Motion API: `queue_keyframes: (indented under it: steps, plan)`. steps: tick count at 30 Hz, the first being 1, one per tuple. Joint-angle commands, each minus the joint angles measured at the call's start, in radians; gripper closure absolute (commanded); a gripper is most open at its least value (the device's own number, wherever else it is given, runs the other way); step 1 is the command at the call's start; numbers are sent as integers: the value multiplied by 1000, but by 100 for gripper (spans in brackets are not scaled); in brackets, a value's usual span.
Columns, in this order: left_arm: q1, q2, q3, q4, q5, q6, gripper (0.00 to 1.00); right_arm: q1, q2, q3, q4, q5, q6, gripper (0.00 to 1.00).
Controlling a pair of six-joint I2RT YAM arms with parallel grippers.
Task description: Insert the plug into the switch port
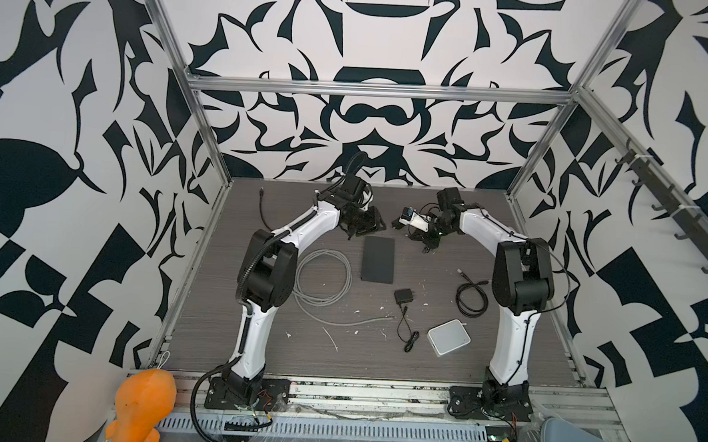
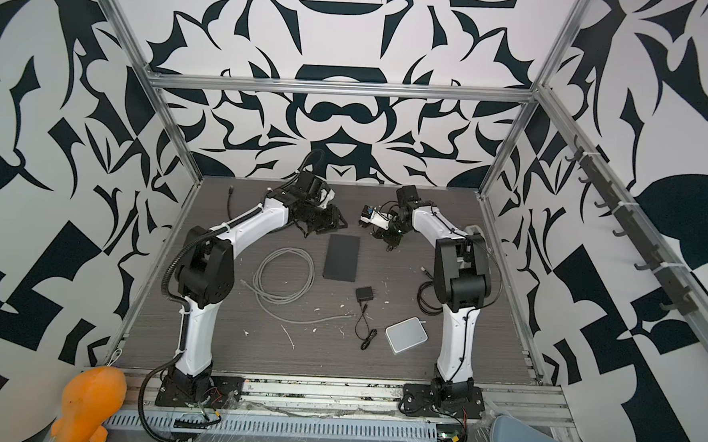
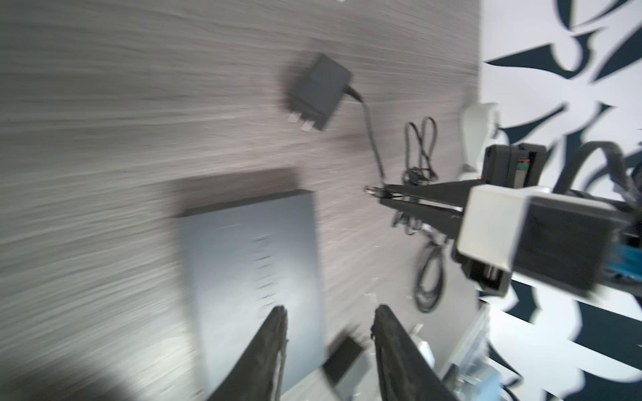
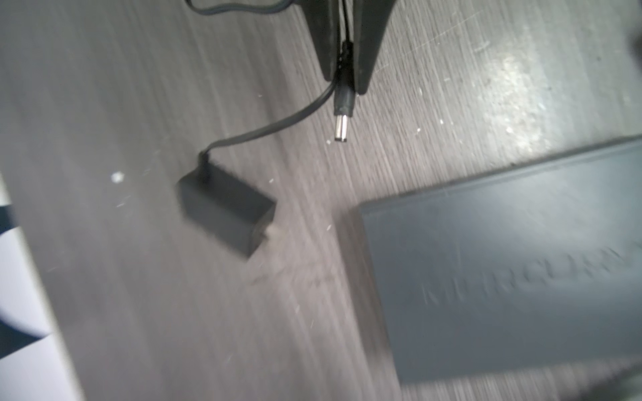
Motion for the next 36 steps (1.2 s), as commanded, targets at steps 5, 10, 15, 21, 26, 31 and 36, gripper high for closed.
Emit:
queue_keyframes:
  steps: [5,10,15,21,26,31,36]
  plan:
    - [-23,149,46,203,153,-232,55,-10,-43,-21,15,-145,54,96]
    - [-24,180,43,311,186,-307,55,-9,-38,-36,44,-161,83,96]
    - [-17,160,-34,458,192,-379,57,-10,-34,-32,39,-166,89,96]
    - [-13,193,-26,525,209,-433,58,-10,-31,-34,38,-178,98,97]
    - [-13,205,-23,551,220,-456,64,-9,-32,-36,47,-184,104,96]
    - [-15,215,-14,551,233,-463,66,-10,-29,-42,73,-197,119,97]
    - [-15,220,-4,538,234,-460,67,-10,-26,-42,88,-210,130,97]
